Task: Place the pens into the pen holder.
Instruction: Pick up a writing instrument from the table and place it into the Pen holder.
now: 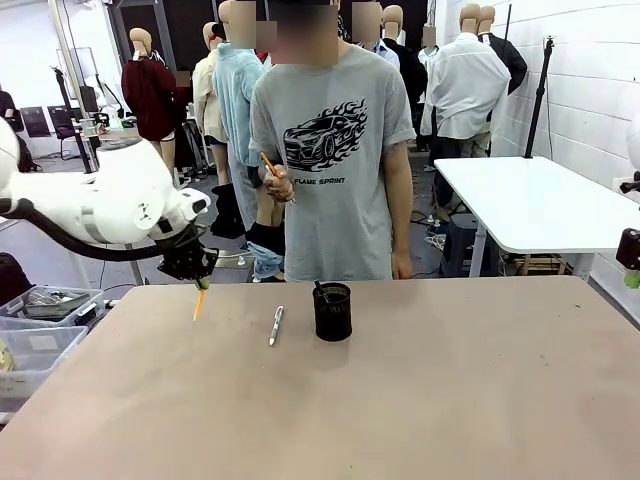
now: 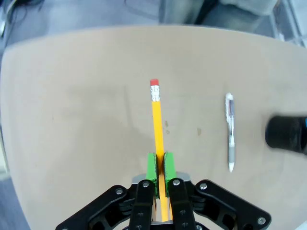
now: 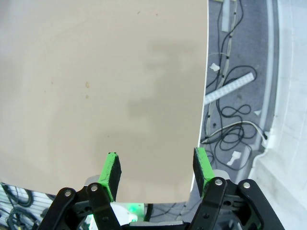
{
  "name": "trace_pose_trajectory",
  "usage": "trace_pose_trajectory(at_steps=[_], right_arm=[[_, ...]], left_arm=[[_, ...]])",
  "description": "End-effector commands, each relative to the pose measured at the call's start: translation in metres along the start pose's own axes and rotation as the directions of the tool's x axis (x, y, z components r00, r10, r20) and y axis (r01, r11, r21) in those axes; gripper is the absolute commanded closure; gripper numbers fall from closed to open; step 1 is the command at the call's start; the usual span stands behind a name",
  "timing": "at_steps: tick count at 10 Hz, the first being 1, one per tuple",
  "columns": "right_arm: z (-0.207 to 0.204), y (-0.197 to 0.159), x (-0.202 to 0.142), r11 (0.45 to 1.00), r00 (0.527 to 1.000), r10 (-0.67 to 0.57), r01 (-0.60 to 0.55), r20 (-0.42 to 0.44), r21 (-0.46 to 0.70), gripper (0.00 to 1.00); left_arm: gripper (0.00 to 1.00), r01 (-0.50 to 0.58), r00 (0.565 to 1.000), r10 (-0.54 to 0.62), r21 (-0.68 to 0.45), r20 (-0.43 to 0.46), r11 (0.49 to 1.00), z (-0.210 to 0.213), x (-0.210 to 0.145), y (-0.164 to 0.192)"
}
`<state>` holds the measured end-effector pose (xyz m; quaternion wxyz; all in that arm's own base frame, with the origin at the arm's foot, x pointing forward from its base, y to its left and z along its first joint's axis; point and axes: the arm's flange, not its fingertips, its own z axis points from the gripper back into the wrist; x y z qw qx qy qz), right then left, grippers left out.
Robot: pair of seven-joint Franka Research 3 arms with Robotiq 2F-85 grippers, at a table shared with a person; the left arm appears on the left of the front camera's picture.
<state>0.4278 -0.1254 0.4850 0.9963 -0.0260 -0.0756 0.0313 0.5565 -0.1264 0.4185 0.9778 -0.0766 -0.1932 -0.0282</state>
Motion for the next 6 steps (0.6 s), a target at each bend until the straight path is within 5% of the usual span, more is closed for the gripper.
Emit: trace_pose_trajectory(at_steps=[1, 4, 6], right_arm=[[-0.001, 0.002, 0.002, 1.000, 1.000, -0.008, 0.008, -0.005, 0.000, 0.24], [-0.001, 0.002, 0.002, 1.000, 1.000, -0.008, 0.008, -0.005, 0.000, 0.24], [-0.001, 0.002, 0.002, 1.000, 1.000, -0.008, 0.008, -0.005, 0.000, 0.24]], left_arm=[[1.00, 0.265, 0.964, -0.248, -0.285, 0.093, 0.921, 0.006, -0.021, 0.025], [1.00, 0.607, 0.791, -0.552, -0.442, 0.262, 0.660, 0.004, -0.035, 0.036], [1.00, 0.684, 0.727, -0.603, -0.427, 0.328, 0.592, 0.002, -0.040, 0.038]])
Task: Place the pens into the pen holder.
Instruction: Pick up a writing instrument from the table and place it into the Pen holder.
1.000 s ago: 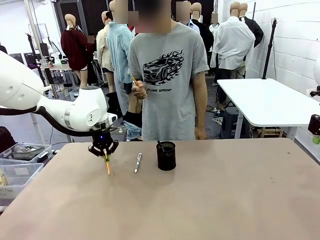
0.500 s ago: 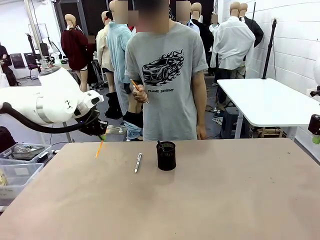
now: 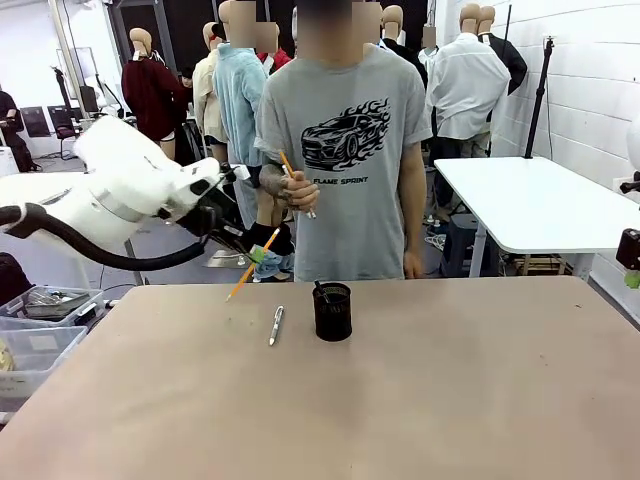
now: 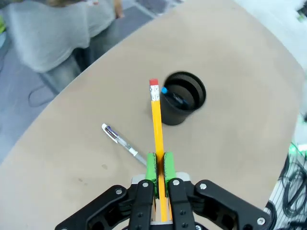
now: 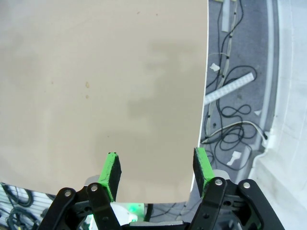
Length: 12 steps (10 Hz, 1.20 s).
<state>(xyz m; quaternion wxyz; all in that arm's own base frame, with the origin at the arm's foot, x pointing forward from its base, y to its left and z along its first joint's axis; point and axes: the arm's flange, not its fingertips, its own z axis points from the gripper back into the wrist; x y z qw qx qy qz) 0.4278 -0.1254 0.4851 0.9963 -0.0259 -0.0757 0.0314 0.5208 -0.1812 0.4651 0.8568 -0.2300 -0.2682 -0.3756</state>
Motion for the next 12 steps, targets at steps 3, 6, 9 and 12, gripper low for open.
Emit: trace_pose_trajectory(at_steps=[3, 6, 9, 12], right_arm=[[-0.001, 0.002, 0.002, 1.000, 1.000, -0.008, 0.008, -0.005, 0.000, 0.24], [-0.001, 0.002, 0.002, 1.000, 1.000, -0.008, 0.008, -0.005, 0.000, 0.24], [-0.001, 0.002, 0.002, 1.000, 1.000, -0.008, 0.008, -0.005, 0.000, 0.24], [-0.001, 0.002, 0.002, 1.000, 1.000, -0.008, 0.008, -0.005, 0.000, 0.24]], left_arm=[[1.00, 0.246, 0.957, -0.198, -0.235, 0.210, 0.940, 0.047, -0.118, 0.073], [1.00, 0.230, 0.855, -0.138, -0.127, 0.501, 0.965, 0.151, -0.196, 0.083], [1.00, 0.157, 0.740, -0.139, 0.033, 0.658, 0.987, 0.212, -0.282, 0.080], [1.00, -0.068, 0.790, 0.041, 0.021, 0.612, 0.997, 0.209, -0.285, 0.089]])
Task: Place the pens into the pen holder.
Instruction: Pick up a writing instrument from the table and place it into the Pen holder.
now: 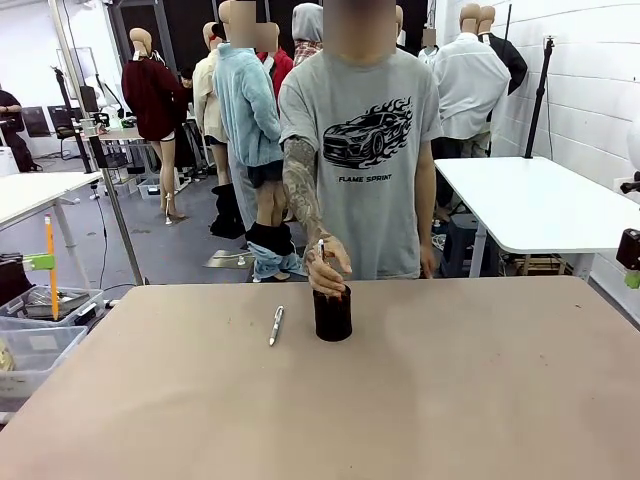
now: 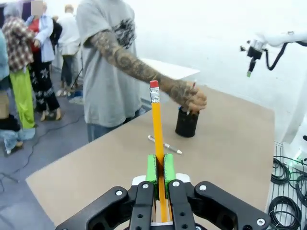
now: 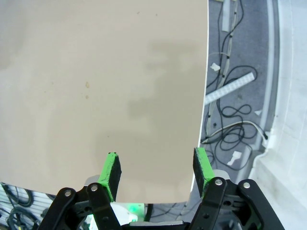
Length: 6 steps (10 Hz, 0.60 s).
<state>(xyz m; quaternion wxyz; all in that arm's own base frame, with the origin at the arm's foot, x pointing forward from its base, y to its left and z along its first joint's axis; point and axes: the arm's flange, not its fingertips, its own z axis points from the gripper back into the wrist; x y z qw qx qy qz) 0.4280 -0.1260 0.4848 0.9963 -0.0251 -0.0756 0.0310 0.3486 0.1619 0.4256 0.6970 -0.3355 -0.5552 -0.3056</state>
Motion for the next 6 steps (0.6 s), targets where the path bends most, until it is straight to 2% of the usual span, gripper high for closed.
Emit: trace_pose_trajectory(at_steps=[1, 2, 3, 4, 5, 6], right_arm=[[-0.001, 0.002, 0.002, 1.000, 1.000, -0.007, 0.007, -0.004, -0.002, 0.24], [-0.001, 0.002, 0.002, 1.000, 1.000, -0.007, 0.007, -0.004, -0.002, 0.24], [-0.001, 0.002, 0.002, 1.000, 1.000, -0.007, 0.007, -0.004, -0.002, 0.24], [-0.001, 0.002, 0.002, 1.000, 1.000, -0.007, 0.007, -0.004, -0.002, 0.24], [-0.001, 0.002, 0.002, 1.000, 1.000, -0.007, 0.007, -0.004, -0.002, 0.24], [-0.001, 0.002, 0.002, 1.000, 1.000, -0.007, 0.007, -0.004, -0.002, 0.24]], left_arm=[[1.00, 0.045, 0.999, -0.044, -0.036, 0.025, 0.998, 0.003, 0.006, -0.005], [1.00, 0.045, 0.999, -0.044, -0.036, 0.025, 0.998, 0.003, 0.006, -0.005], [1.00, -0.002, 1.000, 0.002, -0.002, -0.008, 1.000, -0.004, 0.000, 0.000], [1.00, 0.038, 0.999, -0.039, -0.029, -0.026, 0.999, -0.034, 0.006, -0.002], [1.00, 0.056, 0.998, -0.057, -0.102, -0.011, 0.993, -0.063, 0.012, 0.002], [1.00, 0.070, 0.997, -0.062, -0.188, 0.045, 0.980, -0.090, 0.018, 0.005]])
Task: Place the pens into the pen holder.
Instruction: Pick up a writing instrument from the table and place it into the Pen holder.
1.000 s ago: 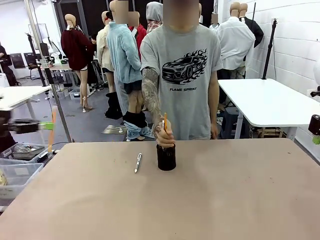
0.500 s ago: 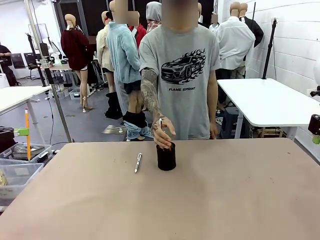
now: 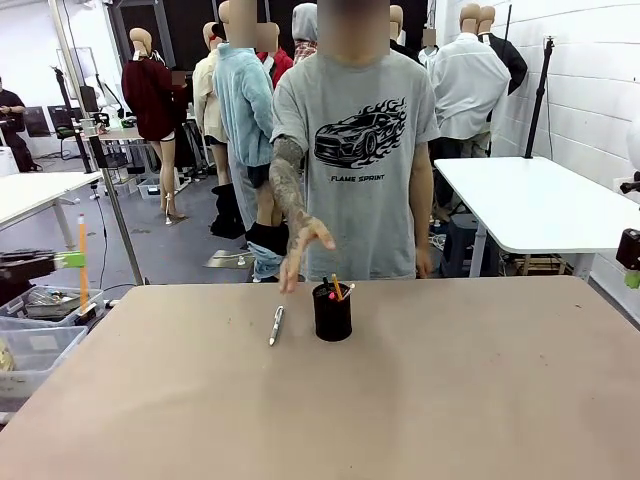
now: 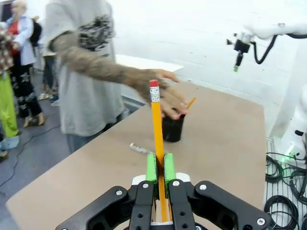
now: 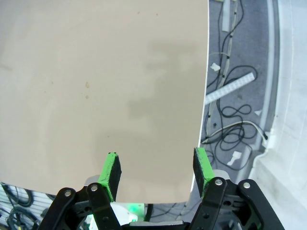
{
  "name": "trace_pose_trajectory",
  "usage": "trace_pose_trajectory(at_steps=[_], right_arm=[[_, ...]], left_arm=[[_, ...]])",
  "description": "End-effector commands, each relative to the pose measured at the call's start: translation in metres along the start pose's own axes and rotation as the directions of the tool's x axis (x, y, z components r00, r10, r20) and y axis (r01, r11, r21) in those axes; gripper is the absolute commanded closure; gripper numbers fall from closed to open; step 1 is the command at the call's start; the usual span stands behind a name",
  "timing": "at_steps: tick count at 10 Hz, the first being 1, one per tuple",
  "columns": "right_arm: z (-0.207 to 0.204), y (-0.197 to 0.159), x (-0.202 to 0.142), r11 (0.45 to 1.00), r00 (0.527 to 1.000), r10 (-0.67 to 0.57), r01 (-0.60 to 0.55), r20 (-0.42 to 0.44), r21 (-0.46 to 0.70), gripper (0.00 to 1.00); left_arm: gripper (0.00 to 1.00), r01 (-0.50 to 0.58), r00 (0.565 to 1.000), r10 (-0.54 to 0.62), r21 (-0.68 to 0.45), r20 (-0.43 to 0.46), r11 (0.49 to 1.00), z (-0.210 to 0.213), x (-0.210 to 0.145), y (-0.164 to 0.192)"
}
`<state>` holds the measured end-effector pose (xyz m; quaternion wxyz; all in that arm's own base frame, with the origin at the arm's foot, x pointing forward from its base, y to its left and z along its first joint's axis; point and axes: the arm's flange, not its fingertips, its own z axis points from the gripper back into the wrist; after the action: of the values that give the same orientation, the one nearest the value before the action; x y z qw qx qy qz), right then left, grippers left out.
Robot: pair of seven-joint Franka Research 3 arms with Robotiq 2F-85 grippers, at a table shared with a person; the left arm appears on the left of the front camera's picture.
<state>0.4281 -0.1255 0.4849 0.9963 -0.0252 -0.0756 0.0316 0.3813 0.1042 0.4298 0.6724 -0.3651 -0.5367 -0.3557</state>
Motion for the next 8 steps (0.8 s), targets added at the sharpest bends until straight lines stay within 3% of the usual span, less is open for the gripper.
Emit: trace_pose_trajectory(at_steps=[1, 4, 8], right_arm=[[-0.001, 0.002, 0.001, 1.000, 1.000, -0.008, 0.008, -0.005, -0.001, 0.24], [-0.001, 0.002, 0.001, 1.000, 1.000, -0.008, 0.008, -0.005, -0.001, 0.24], [-0.001, 0.002, 0.001, 1.000, 1.000, -0.008, 0.008, -0.005, -0.001, 0.24]], left_arm=[[1.00, 0.042, 0.996, -0.033, -0.114, 0.080, 0.993, -0.050, 0.011, 0.021], [1.00, 0.050, 0.998, -0.035, -0.271, 0.059, 0.961, -0.144, 0.029, 0.022], [1.00, 0.087, 0.991, -0.045, -0.364, 0.122, 0.927, -0.264, 0.040, 0.014]])
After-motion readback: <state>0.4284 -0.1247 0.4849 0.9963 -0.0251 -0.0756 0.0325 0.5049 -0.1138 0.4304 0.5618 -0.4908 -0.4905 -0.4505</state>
